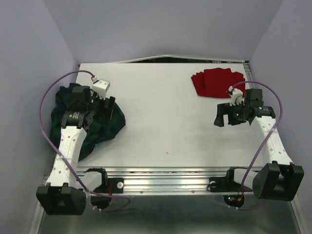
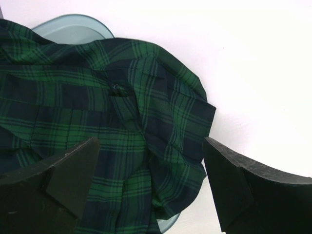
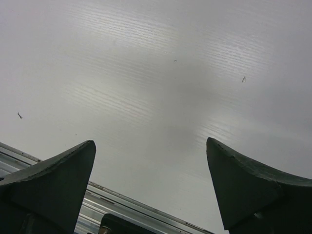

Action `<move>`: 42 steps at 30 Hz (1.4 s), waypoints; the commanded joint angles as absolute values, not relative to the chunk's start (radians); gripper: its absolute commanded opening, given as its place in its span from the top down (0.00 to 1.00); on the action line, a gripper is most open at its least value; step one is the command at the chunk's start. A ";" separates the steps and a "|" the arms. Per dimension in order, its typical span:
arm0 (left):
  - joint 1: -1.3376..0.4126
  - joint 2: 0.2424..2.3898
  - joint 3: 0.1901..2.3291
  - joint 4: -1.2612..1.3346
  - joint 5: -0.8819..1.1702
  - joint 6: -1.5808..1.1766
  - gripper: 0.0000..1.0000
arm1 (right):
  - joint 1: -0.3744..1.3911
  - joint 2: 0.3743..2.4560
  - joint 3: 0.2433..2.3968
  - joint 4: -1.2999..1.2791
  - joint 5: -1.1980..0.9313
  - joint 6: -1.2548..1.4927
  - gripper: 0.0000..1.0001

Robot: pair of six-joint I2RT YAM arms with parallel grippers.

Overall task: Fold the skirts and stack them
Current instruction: Grab the skirt from the pile

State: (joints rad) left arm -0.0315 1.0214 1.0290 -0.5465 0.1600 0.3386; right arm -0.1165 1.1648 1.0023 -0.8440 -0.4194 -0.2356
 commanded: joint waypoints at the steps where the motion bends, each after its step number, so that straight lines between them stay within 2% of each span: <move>1: -0.034 1.043 1.132 -0.566 0.170 0.357 0.01 | -0.120 1.149 1.014 -0.795 -0.442 -0.229 0.00; 11: -0.009 1.239 1.399 -0.675 0.060 0.365 0.01 | -0.120 1.166 1.020 -0.788 -0.442 -0.235 0.00; 18: 0.199 1.478 1.560 -0.733 0.069 0.350 0.01 | -0.120 1.167 1.003 -0.779 -0.449 -0.233 0.00; 25: 0.275 1.594 1.507 -0.664 0.081 0.351 0.02 | -0.120 1.180 1.003 -0.779 -0.442 -0.236 0.00; 39: 0.276 1.807 1.269 -0.416 0.060 0.284 0.02 | -0.120 1.187 1.026 -0.796 -0.434 -0.241 0.00; 42: 0.276 1.842 1.224 -0.382 0.061 0.268 0.06 | -0.120 1.189 1.032 -0.799 -0.431 -0.245 0.00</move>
